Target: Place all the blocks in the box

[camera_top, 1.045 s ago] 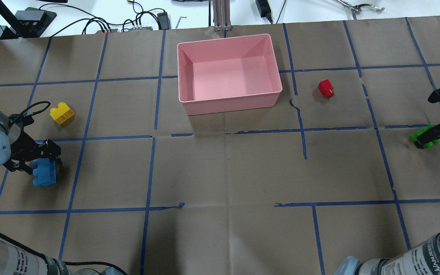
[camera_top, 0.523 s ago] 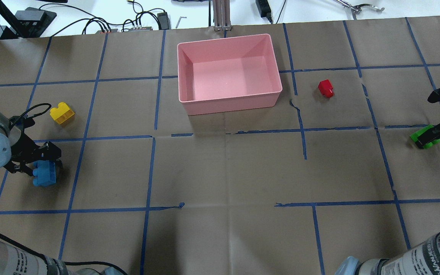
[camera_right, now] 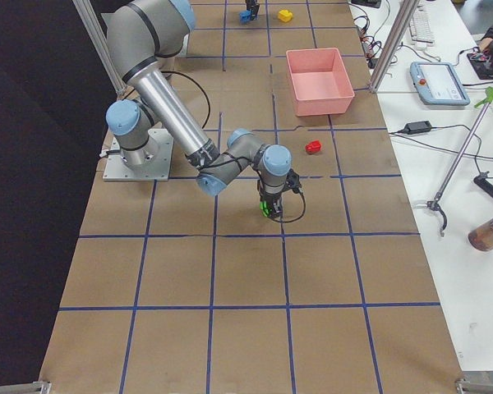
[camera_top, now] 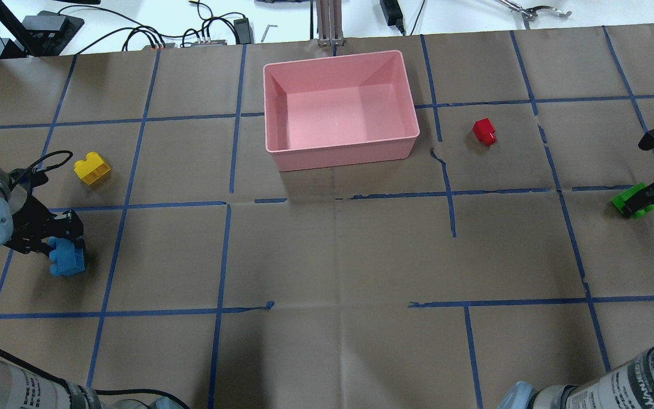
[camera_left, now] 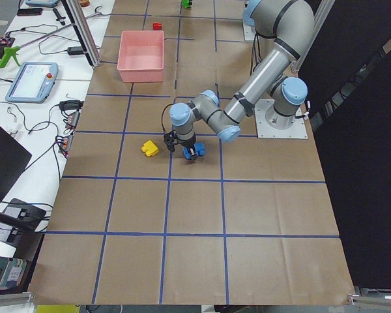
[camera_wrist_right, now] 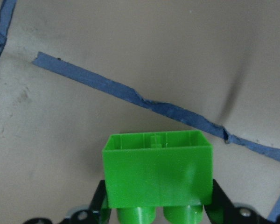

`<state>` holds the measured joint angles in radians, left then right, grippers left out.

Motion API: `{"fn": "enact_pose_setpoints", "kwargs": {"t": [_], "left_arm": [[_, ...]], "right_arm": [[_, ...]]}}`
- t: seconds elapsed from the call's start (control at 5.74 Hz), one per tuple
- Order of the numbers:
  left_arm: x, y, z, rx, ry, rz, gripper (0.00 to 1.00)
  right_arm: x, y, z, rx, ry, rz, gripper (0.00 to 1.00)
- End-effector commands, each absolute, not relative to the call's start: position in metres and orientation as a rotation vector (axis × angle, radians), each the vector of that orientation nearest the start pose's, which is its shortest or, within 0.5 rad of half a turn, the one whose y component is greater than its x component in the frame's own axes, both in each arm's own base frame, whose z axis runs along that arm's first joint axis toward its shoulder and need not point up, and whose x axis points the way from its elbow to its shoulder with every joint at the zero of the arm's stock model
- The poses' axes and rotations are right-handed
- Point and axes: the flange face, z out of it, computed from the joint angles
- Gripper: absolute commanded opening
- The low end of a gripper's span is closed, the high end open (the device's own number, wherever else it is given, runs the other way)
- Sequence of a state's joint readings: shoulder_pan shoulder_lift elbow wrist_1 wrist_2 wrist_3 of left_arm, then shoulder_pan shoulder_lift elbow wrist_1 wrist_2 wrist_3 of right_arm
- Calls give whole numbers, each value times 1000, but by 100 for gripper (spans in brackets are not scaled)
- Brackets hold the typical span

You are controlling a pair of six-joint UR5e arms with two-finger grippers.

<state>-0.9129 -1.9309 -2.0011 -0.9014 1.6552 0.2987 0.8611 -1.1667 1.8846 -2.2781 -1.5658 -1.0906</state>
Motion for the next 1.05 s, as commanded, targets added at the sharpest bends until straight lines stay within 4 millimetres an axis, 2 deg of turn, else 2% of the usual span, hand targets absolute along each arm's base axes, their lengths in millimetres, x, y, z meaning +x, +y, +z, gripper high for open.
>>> {"fn": "enact_pose_setpoints", "kwargs": {"t": [0.0,0.17,0.35,0.52,0.7,0.87], "left_arm": [[210,-487,195,-598,3094,139,8],[195,-489,223,-731,3101,52,8],[169,-496,239,-858,3093,2,8],[121,-512,251,-918,3073,-27,8],[61,-541,270,-1039,3057,-81,8],[12,-567,293,-1196,3072,-84,8]], "right_arm": [[-264,-537,224,-632,3105,-42,55],[-257,-553,272,-636,3107,-48,55],[-246,-571,322,-504,3110,-17,55],[-228,-591,365,-356,3112,21,56],[-200,-602,392,-121,3092,100,56],[-164,-610,405,1,3082,155,56]]}}
